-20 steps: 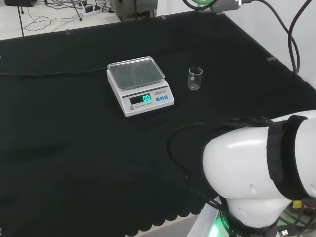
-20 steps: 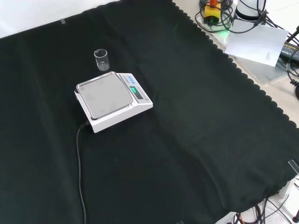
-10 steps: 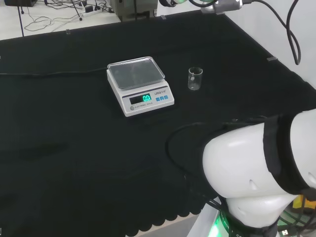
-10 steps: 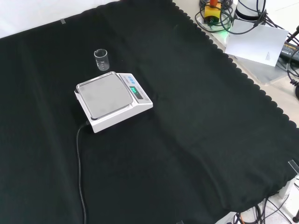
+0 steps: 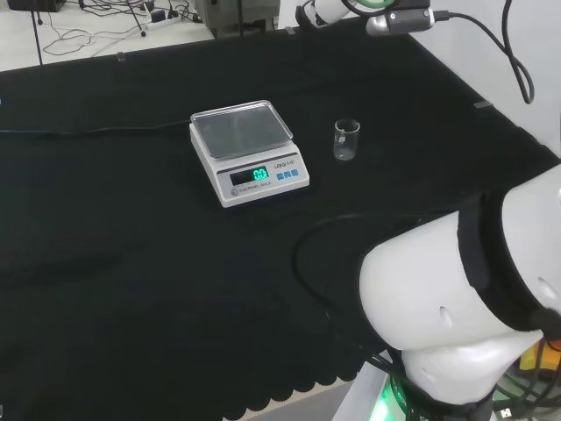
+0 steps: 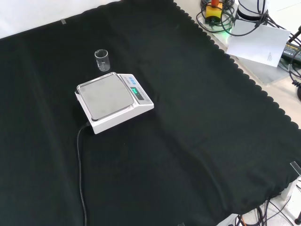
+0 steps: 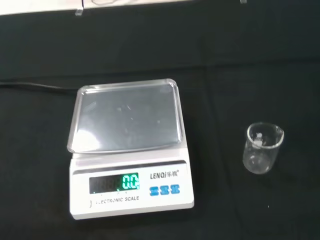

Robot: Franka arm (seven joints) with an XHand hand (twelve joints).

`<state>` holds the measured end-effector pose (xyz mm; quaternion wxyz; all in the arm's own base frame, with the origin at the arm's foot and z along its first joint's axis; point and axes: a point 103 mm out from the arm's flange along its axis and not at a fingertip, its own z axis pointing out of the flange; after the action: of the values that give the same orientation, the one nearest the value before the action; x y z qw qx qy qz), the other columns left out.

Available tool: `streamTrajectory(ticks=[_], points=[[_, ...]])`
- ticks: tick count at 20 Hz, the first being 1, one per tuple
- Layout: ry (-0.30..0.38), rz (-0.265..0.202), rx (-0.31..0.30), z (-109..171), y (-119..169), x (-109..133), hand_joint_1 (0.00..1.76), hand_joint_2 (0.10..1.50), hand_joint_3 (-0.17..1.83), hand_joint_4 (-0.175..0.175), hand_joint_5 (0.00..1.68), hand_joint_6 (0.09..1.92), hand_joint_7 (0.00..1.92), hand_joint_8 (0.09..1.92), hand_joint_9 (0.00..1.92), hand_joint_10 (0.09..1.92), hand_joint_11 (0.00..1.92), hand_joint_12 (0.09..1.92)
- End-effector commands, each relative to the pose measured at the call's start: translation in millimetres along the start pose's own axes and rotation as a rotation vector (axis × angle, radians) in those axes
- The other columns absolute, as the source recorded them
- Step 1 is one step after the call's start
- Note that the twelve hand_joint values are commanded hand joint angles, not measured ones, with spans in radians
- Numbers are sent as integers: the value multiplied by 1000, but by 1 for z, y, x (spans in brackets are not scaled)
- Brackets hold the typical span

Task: Pick up the beaker.

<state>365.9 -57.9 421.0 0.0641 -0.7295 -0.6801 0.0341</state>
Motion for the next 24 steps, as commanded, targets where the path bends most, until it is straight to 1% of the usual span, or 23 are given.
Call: streamTrajectory(ticks=[1,3,6,7,10,13,15,18,21,24], points=[[32,28,36,25,36,-32,634,812,404,-11,467,543,391,694,543,750,60,1454],[41,22,40,32,43,-35,635,811,406,-11,468,545,392,694,543,750,60,1454],[26,19,40,45,56,-38,636,809,409,-12,470,548,395,696,543,750,52,1453],[26,20,44,49,61,-40,637,808,411,-12,471,549,396,696,543,751,48,1452],[55,24,48,63,77,-49,638,807,414,-13,476,553,398,696,543,751,39,1454],[43,40,50,75,94,-53,640,806,417,-16,483,559,399,696,542,751,32,1456],[55,44,67,82,107,-55,642,805,419,-17,486,562,398,696,540,751,28,1457],[39,43,90,92,125,-57,644,804,421,-17,489,565,398,696,538,752,26,1459],[47,41,111,100,139,-67,646,803,424,-18,491,569,397,696,536,754,24,1461],[36,42,126,108,150,-75,648,801,427,-18,492,573,396,696,535,756,23,1462]])
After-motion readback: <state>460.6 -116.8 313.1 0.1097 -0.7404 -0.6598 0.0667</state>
